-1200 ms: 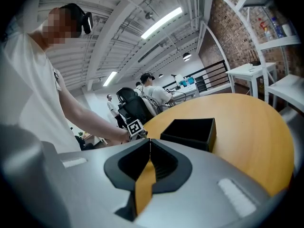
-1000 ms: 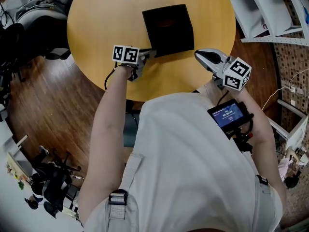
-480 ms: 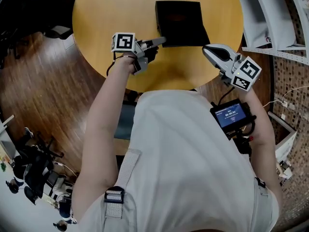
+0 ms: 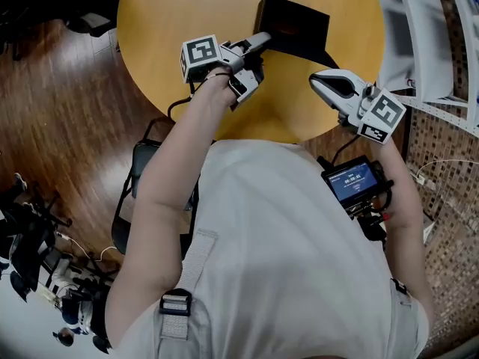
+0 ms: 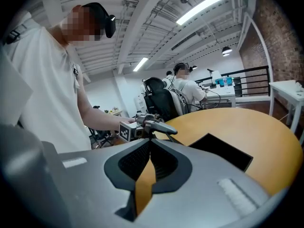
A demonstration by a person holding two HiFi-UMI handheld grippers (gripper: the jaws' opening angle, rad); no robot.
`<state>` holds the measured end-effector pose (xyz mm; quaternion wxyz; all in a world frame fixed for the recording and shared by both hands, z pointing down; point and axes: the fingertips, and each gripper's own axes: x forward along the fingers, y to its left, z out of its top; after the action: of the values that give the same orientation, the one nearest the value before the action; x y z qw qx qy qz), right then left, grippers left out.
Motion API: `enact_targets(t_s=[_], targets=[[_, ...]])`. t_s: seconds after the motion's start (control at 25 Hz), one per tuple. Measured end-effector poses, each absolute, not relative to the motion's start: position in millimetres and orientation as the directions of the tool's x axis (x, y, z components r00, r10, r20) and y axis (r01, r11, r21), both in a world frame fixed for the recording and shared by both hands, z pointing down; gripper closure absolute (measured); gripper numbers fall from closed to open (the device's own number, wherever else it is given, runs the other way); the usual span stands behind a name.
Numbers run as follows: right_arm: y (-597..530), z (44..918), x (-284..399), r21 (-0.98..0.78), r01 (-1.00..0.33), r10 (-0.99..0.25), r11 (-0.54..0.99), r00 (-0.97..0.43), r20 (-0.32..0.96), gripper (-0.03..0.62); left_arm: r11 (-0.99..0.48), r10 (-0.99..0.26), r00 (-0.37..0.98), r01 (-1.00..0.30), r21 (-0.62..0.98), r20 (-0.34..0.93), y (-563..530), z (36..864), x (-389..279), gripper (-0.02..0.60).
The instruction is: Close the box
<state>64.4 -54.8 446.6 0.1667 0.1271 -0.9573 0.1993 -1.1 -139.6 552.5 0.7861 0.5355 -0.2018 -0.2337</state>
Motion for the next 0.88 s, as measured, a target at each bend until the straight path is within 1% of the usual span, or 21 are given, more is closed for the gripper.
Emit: enact_targets(t_s=[0.16, 0.32, 0.36, 0.4, 0.44, 0.52, 0.56, 0.76, 0.88], targets=[[-49.6, 455.3, 63.8, -0.362, -0.298, -0.149, 0.883, -0.910, 0.387, 0.591, 0.309, -0.693, 0.718, 0.215, 0.926, 0.065, -165.0, 554.2, -13.8, 0.450], [-43.3, 458.3, 59.3, -0.379, -0.291, -0.130, 0.878, -0.909, 0.396, 0.591, 0.262, -0.702, 0.711, 0.200, 0.944, 0.044, -168.1, 535.7, -12.1, 0.440], [-43.5, 457.3, 57.8, -0.382, -0.290, -0.128, 0.877, -0.909, 0.396, 0.591, 0.232, -0.696, 0.717, 0.193, 0.953, 0.024, -167.2, 525.2, -10.9, 0.404], [-44.3, 455.9, 56.3, -0.385, -0.289, -0.127, 0.876, -0.910, 0.395, 0.591, 0.196, -0.691, 0.723, 0.194, 0.961, -0.005, -167.4, 512.4, -10.4, 0.349], [-45.7, 454.1, 54.6, -0.387, -0.288, -0.126, 0.876, -0.911, 0.392, 0.591, 0.158, -0.685, 0.728, 0.201, 0.967, -0.039, -169.1, 499.0, -10.7, 0.324], [-49.2, 450.9, 50.8, -0.393, -0.286, -0.125, 0.874, -0.914, 0.386, 0.591, 0.108, -0.672, 0.735, 0.212, 0.971, -0.086, -176.9, 480.8, -11.8, 0.324], [-50.4, 450.0, 49.3, -0.397, -0.285, -0.124, 0.873, -0.915, 0.384, 0.591, 0.101, -0.669, 0.738, 0.207, 0.973, -0.088, -182.6, 479.1, -11.3, 0.324], [-47.2, 452.7, 47.8, -0.407, -0.286, -0.120, 0.868, -0.914, 0.387, 0.591, 0.082, -0.667, 0.743, 0.156, 0.984, -0.062, -217.3, 487.8, 0.2, 0.325], [-53.9, 464.9, 56.9, -0.408, -0.317, -0.149, 0.856, -0.907, 0.393, 0.592, 0.061, -0.656, 0.754, 0.101, 0.993, -0.037, -230.8, 499.6, 9.6, 0.327]])
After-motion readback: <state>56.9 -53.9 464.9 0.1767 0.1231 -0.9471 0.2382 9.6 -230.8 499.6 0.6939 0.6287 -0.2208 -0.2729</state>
